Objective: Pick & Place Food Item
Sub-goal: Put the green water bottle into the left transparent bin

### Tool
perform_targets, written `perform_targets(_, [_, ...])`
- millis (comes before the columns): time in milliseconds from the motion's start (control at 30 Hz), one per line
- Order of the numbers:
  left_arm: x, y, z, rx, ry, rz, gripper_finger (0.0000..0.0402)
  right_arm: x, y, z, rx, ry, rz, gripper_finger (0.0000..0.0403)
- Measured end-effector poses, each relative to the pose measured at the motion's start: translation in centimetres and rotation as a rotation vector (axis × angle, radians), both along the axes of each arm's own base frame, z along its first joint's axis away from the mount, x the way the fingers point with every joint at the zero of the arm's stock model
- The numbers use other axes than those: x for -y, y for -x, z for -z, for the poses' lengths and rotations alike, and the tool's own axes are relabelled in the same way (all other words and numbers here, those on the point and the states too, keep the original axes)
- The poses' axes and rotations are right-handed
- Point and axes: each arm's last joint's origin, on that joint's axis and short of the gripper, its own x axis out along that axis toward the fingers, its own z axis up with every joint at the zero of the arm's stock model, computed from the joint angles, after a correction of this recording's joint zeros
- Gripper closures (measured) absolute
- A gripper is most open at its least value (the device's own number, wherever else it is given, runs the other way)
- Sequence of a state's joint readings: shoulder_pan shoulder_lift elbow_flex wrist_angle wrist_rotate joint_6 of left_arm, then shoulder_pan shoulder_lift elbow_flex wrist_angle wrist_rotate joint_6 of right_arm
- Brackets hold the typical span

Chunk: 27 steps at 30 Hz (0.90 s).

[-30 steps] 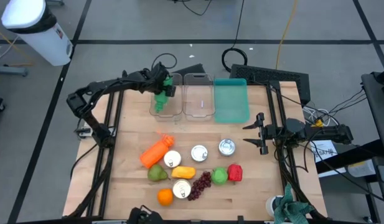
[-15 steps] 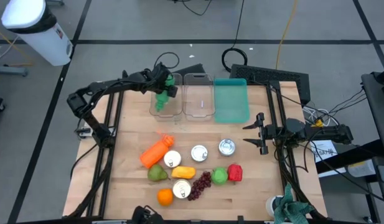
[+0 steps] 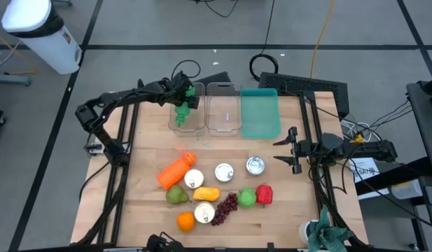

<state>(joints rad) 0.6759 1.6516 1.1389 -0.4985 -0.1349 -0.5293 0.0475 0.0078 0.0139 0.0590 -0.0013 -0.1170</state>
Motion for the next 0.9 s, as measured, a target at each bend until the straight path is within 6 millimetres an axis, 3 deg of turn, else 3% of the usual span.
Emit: perform_targets(900, [-0.02, -0.46, -0.35, -0.017, -0.112, -0.064, 0.0043, 0.00, 0.00, 0.00, 0.001, 0.000, 0.000, 0.0183])
